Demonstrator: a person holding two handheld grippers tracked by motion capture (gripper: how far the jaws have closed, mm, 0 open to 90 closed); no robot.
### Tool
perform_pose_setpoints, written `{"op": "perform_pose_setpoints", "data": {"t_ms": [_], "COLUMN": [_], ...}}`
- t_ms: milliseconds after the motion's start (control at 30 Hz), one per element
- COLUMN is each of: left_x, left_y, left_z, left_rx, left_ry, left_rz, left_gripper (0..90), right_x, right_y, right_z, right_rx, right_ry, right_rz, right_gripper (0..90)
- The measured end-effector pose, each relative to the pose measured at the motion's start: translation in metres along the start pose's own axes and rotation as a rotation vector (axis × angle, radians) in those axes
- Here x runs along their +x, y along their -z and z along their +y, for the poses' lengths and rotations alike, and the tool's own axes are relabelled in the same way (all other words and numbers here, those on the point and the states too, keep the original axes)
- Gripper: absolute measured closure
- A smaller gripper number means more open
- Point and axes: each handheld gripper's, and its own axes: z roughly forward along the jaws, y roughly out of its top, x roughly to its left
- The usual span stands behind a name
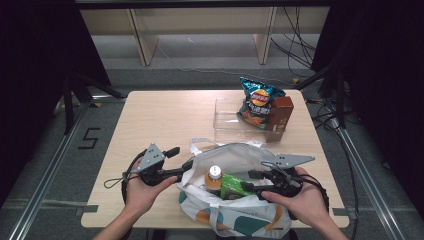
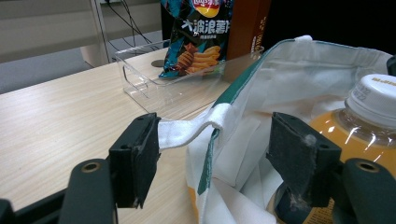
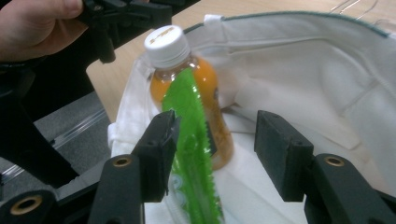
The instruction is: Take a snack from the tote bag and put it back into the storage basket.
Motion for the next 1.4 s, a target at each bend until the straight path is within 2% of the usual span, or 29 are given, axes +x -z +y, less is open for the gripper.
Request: {"op": "perform_pose_setpoints", "data": {"t_ms": [100,133,167,200,233,300,333,367,400,433,533,567,600,633,667,733,867,900,933,967,1067,1133,1167,1200,1233,1267,1300,1333,1400], "left_x": [0.0000,0.0001,0.0001,0.0001,0.0000,0.0000,0.0001,0.0000,-0.0001,-0.0001,-0.0003,-0.0003,-0.0004,-0.0001,0.0000,-0.0005,-0.0009,-0.0009,-0.0008,-0.0008,-0.0004,-0.0006,-0.0007,-0.0008,-0.0009,-0.0010,-0.0010,-0.0010,-0.0010], "left_y": [0.0000,0.0000,0.0000,0.0000,0.0000,0.0000,-0.0001,-0.0001,-0.0001,-0.0001,0.0003,0.0005,0.0005,-0.0002,-0.0002,0.0003,0.0001,0.0001,0.0002,0.0002,0.0003,0.0001,0.0000,0.0000,-0.0001,-0.0001,-0.0001,-0.0002,-0.0005], "left_z": [0.0000,0.0000,-0.0001,-0.0001,-0.0001,0.0000,0.0000,0.0000,0.0000,0.0000,0.0002,0.0003,0.0003,0.0000,0.0001,0.0004,0.0003,0.0004,0.0004,0.0004,0.0004,0.0003,0.0002,0.0002,0.0002,0.0003,0.0003,0.0003,0.0002], "left_rx": [0.001,0.001,0.001,0.000,-0.001,0.000,0.000,0.001,0.001,0.001,0.006,0.009,0.009,0.000,0.000,0.010,0.009,0.009,0.008,0.008,0.009,0.009,0.009,0.010,0.009,0.010,0.010,0.009,0.010], "left_ry": [-0.001,-0.001,0.001,0.001,0.003,0.002,0.000,-0.001,-0.002,-0.002,-0.002,-0.003,-0.002,-0.001,-0.005,-0.003,-0.003,-0.004,-0.003,-0.003,-0.005,-0.004,-0.002,-0.002,-0.002,-0.002,-0.003,-0.002,-0.001], "left_rz": [-0.001,-0.001,-0.001,0.000,0.000,0.000,-0.001,-0.001,-0.002,-0.002,0.004,0.006,0.006,-0.001,-0.003,0.006,0.004,0.004,0.004,0.004,0.004,0.004,0.004,0.004,0.004,0.004,0.004,0.005,0.005], "left_gripper": [33.1,33.1,33.1,33.1,33.2,33.1,33.1,33.1,33.1,33.1,33.1,33.1,33.1,33.1,33.2,33.2,33.1,33.1,33.1,33.1,33.1,33.1,33.1,33.1,33.1,33.1,33.1,33.2,33.1], "right_x": [-0.0016,-0.0010,-0.0019,-0.0008,0.0015,0.0018,0.0012,0.0026,0.0014,0.0033,0.0002,0.0027,0.0006,0.0005,0.0035,0.0031,0.0049,0.0020,0.0008,0.0013,0.0023,0.0028,0.0046,0.0027,0.0044,0.0029,0.0029,0.0019,0.0047], "right_y": [-0.0016,-0.0024,-0.0027,-0.0029,-0.0039,-0.0045,-0.0038,-0.0023,-0.0030,-0.0019,-0.0014,-0.0009,-0.0010,-0.0005,0.0004,0.0006,-0.0017,-0.0018,-0.0038,-0.0036,-0.0054,-0.0048,-0.0023,-0.0024,-0.0006,-0.0001,0.0001,0.0013,0.0019], "right_z": [-0.0014,-0.0018,-0.0022,-0.0027,-0.0037,-0.0043,-0.0044,-0.0043,-0.0039,-0.0038,-0.0035,-0.0036,-0.0035,-0.0027,-0.0028,-0.0020,-0.0038,-0.0038,-0.0054,-0.0061,-0.0069,-0.0064,-0.0050,-0.0046,-0.0043,-0.0045,-0.0046,-0.0047,-0.0049], "right_rx": [0.007,0.011,0.019,0.029,0.040,0.045,0.050,0.063,0.053,0.063,0.055,0.062,0.044,0.050,0.054,0.051,0.068,0.077,0.087,0.100,0.110,0.092,0.096,0.086,0.090,0.086,0.082,0.082,0.081], "right_ry": [0.054,0.041,0.060,0.054,0.029,0.019,0.031,0.017,0.020,0.007,0.044,-0.002,0.025,0.023,-0.006,0.018,0.015,0.054,0.068,0.058,0.042,0.065,0.042,0.067,0.043,0.054,0.051,0.073,0.070], "right_rz": [-0.019,0.012,0.011,-0.001,0.007,0.019,0.028,0.028,0.045,0.020,0.022,0.043,0.041,0.053,0.050,0.051,0.051,0.044,0.056,0.041,0.058,0.040,0.044,0.045,0.041,0.015,0.010,0.018,0.022], "right_gripper": [51.6,52.5,53.6,54.9,55.8,58.3,59.1,60.5,62.2,63.3,65.6,65.3,64.9,63.7,62.6,61.8,61.8,62.3,63.4,65.0,71.3,77.2,80.2,82.6,84.7,86.2,87.2,87.8,89.2]}}
